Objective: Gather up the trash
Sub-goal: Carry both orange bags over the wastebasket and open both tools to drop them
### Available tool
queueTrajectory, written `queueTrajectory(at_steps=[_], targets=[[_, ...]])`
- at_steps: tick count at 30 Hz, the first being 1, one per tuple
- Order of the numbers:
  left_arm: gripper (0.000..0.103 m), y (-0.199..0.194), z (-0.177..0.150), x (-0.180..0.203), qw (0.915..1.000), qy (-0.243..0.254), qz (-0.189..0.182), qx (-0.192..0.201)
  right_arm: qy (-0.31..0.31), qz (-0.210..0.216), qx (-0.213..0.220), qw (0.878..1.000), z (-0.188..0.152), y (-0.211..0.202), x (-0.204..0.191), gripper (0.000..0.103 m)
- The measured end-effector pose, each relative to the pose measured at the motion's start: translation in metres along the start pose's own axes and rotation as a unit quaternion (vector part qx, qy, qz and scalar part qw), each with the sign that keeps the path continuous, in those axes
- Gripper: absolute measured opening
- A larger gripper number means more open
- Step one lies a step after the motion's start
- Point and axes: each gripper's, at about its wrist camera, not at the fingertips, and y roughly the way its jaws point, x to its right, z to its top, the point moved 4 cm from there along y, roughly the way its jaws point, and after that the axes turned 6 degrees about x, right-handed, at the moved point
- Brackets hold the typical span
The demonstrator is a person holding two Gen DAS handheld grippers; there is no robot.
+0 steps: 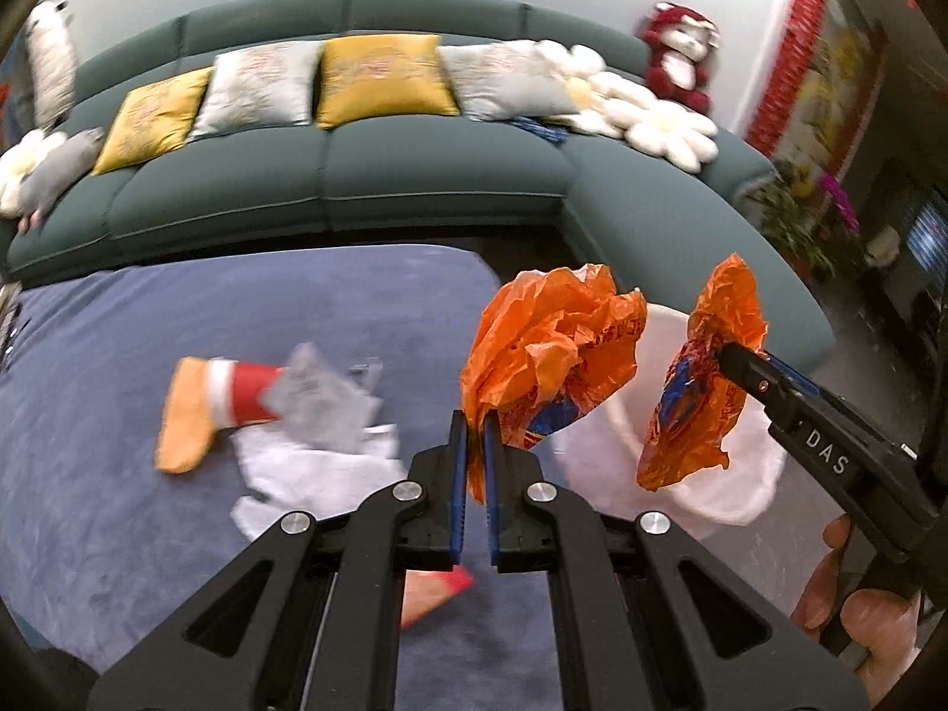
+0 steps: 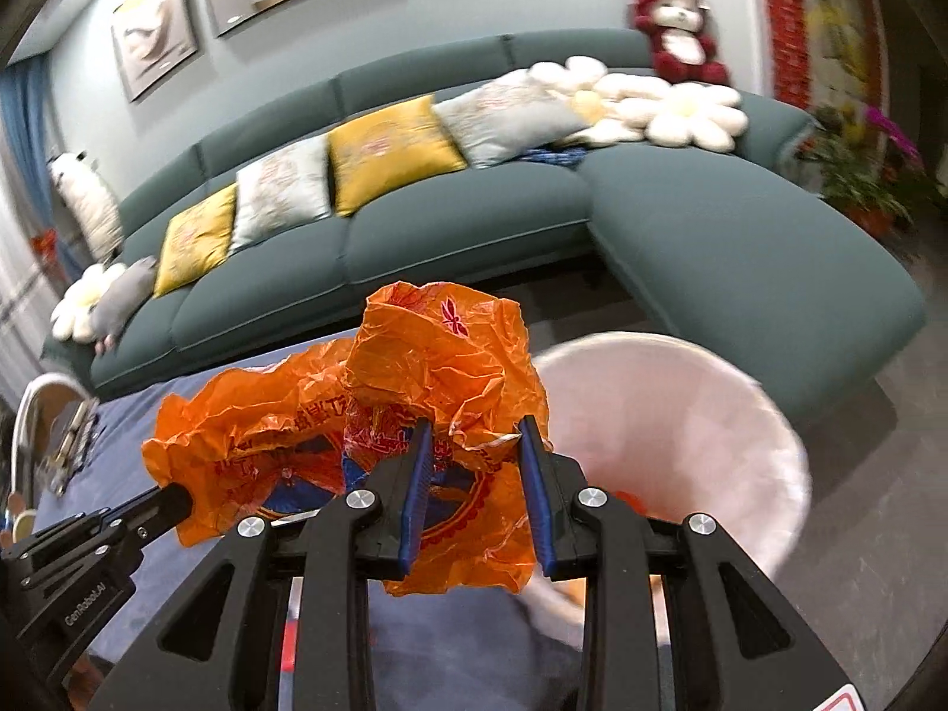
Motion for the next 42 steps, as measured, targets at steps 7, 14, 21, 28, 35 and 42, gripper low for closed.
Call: queueTrajectory(at_steps=[7, 14, 21, 28, 35, 42], targets=[[0.005, 0.021, -0.001, 0.069, 0.9987, 0.037, -0.031, -0.013, 0.033, -0.039, 0.003, 0.999, -0.003, -0.012, 0.073, 0.028], [0.005, 0.041, -0.010, 0.116, 0.9965, 0.065, -0.045, -0.030, 0.058, -0.062, 0.003, 0.996, -0.011, -0.015, 0.118, 0.028], [0.005, 0.060, -0.017, 0.136, 0.9951, 0.074, -0.046, -0.046, 0.072, -0.070, 0.000, 0.995, -0.019, -0.012, 0.140, 0.028], [0.008, 0.072, -0.020, 0.143, 0.9949, 0.076, -0.042, -0.051, 0.078, -0.070, -0.002, 0.995, -0.020, -0.006, 0.146, 0.028], [0.036, 0.074, -0.020, 0.141, 0.9961, 0.070, -0.027, -0.047, 0.077, -0.066, 0.000, 0.995, -0.020, -0.004, 0.144, 0.030], [0.041, 0.073, -0.021, 0.134, 0.9964, 0.067, -0.019, -0.048, 0.075, -0.061, -0.001, 0.995, -0.019, -0.001, 0.141, 0.033]])
